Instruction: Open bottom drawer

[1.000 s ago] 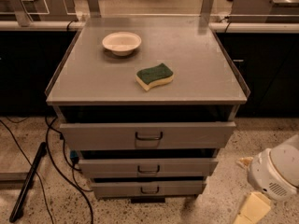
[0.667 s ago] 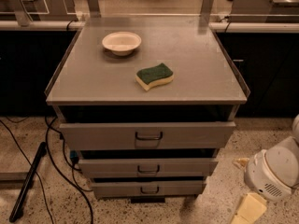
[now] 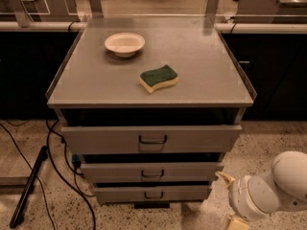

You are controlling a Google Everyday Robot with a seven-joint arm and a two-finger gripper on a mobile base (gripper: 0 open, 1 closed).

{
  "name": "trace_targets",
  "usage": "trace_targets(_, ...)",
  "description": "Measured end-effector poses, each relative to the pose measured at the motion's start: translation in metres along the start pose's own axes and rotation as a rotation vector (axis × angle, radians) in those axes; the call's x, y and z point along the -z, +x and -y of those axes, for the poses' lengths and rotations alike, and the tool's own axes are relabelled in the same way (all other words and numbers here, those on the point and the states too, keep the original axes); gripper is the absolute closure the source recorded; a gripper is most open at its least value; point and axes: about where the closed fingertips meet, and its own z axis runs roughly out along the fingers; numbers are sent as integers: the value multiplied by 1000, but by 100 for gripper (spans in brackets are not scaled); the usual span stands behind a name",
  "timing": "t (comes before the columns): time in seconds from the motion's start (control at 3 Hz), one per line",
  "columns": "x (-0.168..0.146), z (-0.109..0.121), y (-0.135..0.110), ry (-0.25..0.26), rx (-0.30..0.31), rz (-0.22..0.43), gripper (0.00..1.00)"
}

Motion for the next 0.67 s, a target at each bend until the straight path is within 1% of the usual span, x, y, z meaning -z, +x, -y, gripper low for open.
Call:
trace_targets(0.33,-1,17,-2,63,38,5,0)
trace_targets(0.67,-1,17,-2,63,38,5,0)
